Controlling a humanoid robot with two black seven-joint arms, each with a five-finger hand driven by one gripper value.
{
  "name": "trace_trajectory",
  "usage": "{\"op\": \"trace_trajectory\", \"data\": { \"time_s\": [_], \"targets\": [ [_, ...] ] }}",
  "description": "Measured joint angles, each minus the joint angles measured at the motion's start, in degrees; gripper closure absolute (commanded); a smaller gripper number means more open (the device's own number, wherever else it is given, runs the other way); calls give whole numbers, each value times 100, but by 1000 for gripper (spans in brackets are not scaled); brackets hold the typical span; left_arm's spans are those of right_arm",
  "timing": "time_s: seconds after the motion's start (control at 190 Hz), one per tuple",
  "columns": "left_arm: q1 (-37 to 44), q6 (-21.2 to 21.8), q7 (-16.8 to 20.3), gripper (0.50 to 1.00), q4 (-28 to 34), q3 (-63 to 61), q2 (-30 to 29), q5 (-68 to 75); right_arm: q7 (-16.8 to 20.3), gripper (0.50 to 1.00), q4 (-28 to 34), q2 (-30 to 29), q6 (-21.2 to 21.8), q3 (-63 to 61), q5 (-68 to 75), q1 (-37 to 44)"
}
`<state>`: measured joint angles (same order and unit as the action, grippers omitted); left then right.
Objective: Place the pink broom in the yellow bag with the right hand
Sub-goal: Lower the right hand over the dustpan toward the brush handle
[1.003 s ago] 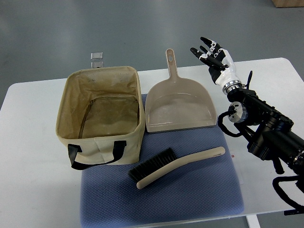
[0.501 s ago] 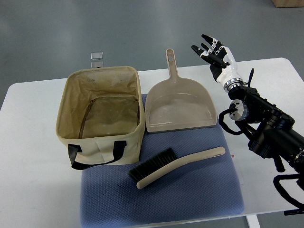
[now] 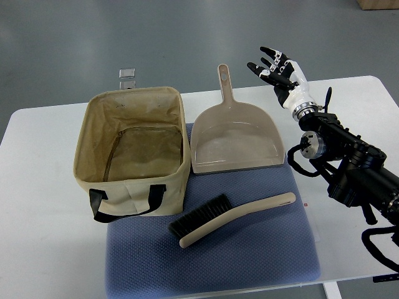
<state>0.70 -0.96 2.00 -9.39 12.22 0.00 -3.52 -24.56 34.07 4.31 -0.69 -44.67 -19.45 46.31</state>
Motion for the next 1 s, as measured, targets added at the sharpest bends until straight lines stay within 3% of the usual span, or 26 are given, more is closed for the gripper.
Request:
{"op": "trace_trajectory", "data": {
  "time_s": [0.243,0.501,0.728,1.003],
  "targets": [
    [1,-1,0,500,4,0,0,0,-21,570,484,545,-197,1017,-163,144],
    [-8,-1,1,500,3,0,0,0,-22,570,1700,1702,-308,2905,-1233,732],
    [-30,-1,2,500,0,0,0,0,-137,570,2840,2610,0,4581,-2329,1510],
    [-40,-1,2,500,0,0,0,0,-199,570,3725,3094,487,5283,-3753,1889]
  ]
}}
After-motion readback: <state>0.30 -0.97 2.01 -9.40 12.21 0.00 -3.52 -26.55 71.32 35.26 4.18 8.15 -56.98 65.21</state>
